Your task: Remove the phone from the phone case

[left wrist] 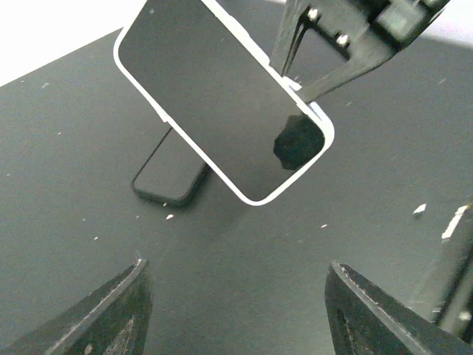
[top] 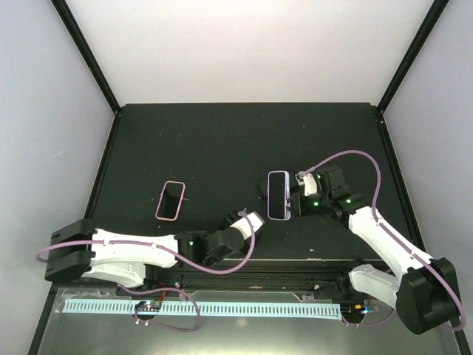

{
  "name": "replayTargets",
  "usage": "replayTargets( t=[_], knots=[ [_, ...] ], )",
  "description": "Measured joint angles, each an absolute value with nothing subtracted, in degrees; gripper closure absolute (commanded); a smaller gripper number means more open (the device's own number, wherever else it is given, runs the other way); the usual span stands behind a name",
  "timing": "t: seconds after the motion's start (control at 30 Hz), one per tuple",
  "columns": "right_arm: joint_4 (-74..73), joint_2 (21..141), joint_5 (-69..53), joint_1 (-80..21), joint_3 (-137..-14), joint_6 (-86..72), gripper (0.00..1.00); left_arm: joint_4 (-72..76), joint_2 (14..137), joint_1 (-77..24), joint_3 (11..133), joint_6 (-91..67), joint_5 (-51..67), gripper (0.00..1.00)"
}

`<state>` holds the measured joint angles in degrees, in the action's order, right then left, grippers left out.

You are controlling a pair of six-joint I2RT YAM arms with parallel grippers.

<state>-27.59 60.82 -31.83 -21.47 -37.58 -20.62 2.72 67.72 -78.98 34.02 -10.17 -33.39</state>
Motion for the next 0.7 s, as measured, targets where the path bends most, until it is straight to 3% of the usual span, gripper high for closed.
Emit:
replayTargets(
  t=[0.13, 0.33, 0.7],
  knots=[
    [-25.4, 62.1, -32.6, -21.4, -35.2, -23.7, 0.99, 3.7, 72.8, -79.0, 36.1, -8.1, -33.9, 0.17],
    [-23.1, 65.3, -33.6, -21.4, -34.1, -28.6, 0.99, 5.7, 73.0, -78.7, 37.5, -7.8, -34.5, 0.17],
    [-33.1, 79.5, -35.4, -21.4, -45.6, -27.5, 0.99, 8.6, 72.7, -75.5, 39.0, -4.4, -27.6, 0.18]
  ],
)
